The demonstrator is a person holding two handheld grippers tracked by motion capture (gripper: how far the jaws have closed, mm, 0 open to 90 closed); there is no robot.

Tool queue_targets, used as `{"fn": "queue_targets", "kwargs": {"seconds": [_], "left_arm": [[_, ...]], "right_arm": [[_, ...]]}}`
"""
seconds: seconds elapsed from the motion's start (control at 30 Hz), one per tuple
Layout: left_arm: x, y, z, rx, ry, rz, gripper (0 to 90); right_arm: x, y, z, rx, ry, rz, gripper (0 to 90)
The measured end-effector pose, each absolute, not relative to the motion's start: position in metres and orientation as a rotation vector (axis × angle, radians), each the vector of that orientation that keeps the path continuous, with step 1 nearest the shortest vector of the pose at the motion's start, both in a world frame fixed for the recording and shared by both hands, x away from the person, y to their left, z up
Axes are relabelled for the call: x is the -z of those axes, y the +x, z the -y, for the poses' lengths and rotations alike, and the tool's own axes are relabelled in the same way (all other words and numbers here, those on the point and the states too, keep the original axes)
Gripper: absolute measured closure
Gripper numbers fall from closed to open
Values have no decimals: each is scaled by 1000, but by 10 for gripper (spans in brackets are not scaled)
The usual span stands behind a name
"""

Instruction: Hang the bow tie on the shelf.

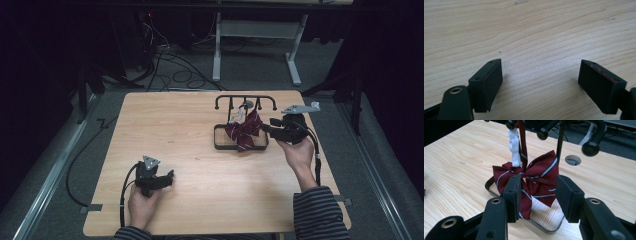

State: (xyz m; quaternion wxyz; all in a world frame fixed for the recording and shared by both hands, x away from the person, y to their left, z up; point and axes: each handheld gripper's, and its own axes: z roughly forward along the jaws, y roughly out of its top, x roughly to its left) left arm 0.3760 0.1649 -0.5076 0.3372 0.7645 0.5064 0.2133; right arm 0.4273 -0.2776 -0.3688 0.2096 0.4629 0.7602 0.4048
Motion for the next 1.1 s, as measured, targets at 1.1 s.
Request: {"fn": "queue_targets", "kwargs": {"seconds": [1.1], "left_arm": [[508,376,-165,-556,1993,-1320,200]], "right_arm": [[403,411,291,-1136,1370,-2107,583]]}}
